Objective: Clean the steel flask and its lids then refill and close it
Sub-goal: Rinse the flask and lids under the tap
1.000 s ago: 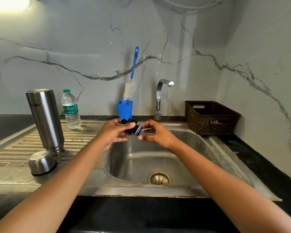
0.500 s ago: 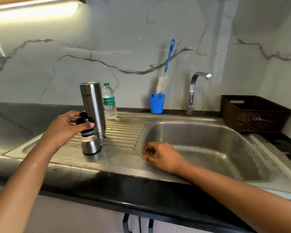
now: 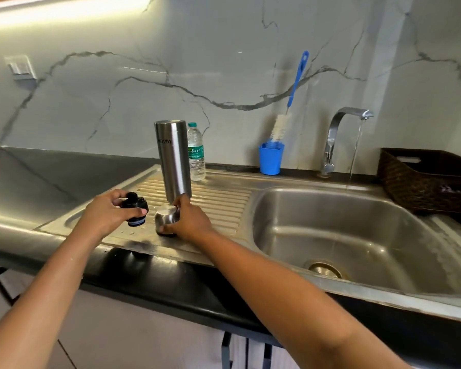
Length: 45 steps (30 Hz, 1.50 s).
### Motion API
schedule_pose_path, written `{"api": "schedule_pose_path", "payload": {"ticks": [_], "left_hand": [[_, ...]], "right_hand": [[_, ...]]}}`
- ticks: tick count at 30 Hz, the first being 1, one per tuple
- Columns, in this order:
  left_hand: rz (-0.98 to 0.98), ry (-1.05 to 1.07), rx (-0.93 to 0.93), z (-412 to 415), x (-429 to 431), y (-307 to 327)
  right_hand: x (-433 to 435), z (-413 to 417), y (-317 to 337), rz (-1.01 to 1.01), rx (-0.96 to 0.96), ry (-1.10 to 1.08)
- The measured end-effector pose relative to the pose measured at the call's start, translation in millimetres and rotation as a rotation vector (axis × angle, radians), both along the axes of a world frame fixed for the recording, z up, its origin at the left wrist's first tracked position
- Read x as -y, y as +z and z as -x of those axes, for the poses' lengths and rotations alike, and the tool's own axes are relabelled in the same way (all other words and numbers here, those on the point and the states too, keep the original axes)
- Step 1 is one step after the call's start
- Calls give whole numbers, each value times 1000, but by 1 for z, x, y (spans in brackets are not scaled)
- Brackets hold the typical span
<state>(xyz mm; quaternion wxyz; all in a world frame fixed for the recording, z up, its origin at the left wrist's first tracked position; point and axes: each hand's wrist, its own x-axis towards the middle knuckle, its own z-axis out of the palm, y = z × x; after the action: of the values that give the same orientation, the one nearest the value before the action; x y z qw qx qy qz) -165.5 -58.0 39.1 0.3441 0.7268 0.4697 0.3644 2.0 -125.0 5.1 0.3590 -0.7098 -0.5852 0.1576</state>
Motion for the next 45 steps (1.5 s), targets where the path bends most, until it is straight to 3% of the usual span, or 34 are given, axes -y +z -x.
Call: {"api": "schedule_pose_path", "payload": {"ticks": [5, 9, 21, 23, 25, 26, 28, 32, 37, 45], "left_hand": [[1, -52, -45, -13, -1, -3], [-23, -84, -78, -40, 7, -6], [15, -5, -313, -47, 22, -7], [-122, 40, -317, -50, 33, -1], [-413, 87, -181, -59, 51, 6], [-531, 43, -92, -72, 62, 10], [-574, -170, -1, -110, 82, 18], [-258, -550, -44, -215, 98, 11], [303, -711, 81, -337, 108, -11], [431, -794, 165, -437, 128, -44]], "right_hand": [[17, -30, 9, -66, -107, -21], [43, -70, 16, -44, -53, -84], [90, -115, 19, -78, -157, -127], [98, -124, 19, -63, -164, -116], [105, -133, 21, -47, -174, -112], [110, -142, 23, -49, -175, -124], [119, -160, 26, -57, -190, -161], [139, -208, 23, -71, -339, -254], [162, -284, 9, -156, -556, -440], [173, -369, -10, -293, -531, -587]]}}
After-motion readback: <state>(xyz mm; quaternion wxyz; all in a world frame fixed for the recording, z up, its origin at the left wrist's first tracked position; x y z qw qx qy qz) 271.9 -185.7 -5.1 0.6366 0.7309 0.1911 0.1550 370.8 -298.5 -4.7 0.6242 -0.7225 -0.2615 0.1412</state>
